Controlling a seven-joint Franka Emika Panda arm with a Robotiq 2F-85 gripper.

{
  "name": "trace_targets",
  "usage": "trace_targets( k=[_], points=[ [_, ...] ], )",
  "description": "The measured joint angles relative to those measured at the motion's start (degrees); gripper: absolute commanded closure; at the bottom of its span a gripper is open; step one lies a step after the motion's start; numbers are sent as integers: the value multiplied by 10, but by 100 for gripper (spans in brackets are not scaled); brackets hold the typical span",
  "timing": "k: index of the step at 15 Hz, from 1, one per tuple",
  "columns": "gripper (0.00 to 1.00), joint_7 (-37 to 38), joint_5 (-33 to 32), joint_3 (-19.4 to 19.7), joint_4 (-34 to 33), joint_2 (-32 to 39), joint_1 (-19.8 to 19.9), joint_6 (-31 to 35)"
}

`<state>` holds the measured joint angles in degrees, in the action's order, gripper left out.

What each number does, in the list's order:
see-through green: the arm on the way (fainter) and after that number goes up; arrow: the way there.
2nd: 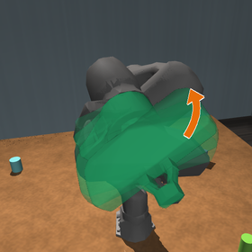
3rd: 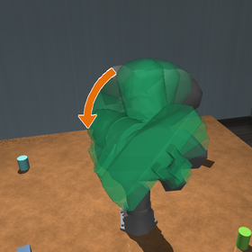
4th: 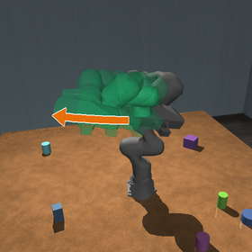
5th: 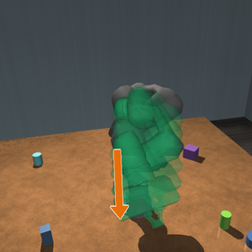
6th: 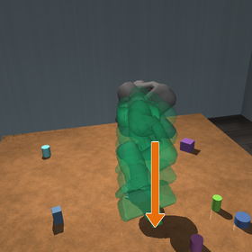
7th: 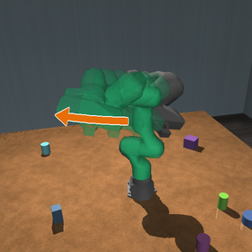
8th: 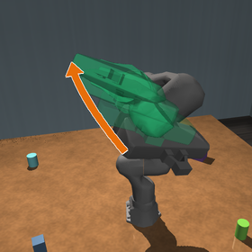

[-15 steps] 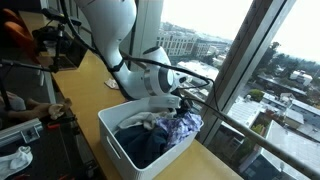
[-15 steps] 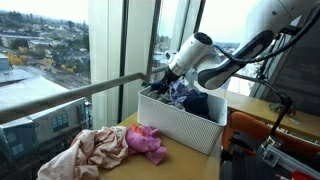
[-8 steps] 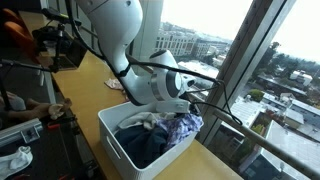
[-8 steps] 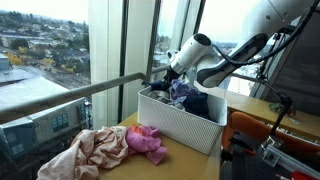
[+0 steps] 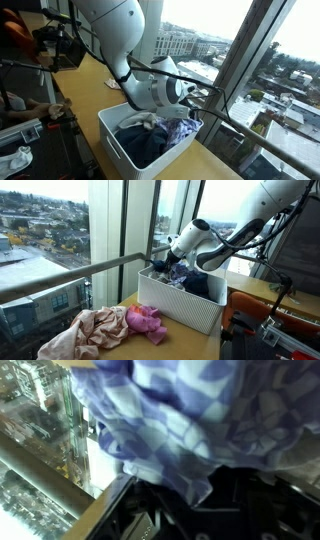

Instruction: Put the clothes in the basket

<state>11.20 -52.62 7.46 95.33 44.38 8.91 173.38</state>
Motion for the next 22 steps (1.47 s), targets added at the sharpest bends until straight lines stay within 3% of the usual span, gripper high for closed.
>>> trace_targets(
  k=[4,10,15,21,22],
  points=[
    [99,0,0,-5,0,0,0,-1],
    [99,30,-3,6,42,-19,-17,-8],
    [99,92,-23,46,118,-46,-66,-4],
    [99,190,-92,113,208,-88,-143,1],
    [70,202,-100,121,220,-94,-153,1]
  ],
)
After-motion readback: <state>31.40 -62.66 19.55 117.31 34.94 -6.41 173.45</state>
